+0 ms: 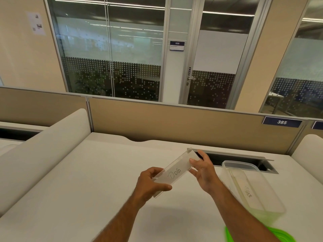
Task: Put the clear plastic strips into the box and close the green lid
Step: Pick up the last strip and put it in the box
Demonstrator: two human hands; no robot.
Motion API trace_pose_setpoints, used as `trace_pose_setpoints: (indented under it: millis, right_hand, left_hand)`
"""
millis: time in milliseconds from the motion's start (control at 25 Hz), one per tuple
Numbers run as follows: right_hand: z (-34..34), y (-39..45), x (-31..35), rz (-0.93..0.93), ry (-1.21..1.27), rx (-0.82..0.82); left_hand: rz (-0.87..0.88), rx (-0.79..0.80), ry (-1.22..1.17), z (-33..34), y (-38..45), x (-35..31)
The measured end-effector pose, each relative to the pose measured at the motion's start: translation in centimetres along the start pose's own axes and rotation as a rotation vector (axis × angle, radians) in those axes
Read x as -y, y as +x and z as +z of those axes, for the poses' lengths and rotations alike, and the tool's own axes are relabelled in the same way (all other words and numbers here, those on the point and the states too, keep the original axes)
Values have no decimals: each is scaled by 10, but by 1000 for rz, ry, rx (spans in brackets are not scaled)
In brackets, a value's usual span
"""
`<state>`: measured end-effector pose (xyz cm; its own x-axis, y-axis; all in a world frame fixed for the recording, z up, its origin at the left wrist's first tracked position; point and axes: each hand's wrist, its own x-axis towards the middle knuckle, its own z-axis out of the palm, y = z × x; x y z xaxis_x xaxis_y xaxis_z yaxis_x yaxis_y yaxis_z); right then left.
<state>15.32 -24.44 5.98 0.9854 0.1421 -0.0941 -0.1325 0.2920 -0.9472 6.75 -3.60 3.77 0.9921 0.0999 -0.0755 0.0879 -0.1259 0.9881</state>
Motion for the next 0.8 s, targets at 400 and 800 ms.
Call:
trace_pose_setpoints:
  millis: [400,800]
  right_hand:
    - [-33,-6,-13,33,-71,61]
    - [-25,-14,9,-75,-804,187]
  left_hand:
    - [73,-154,-391,-10,8,10]
    - [57,-157,-419,-6,8,13]
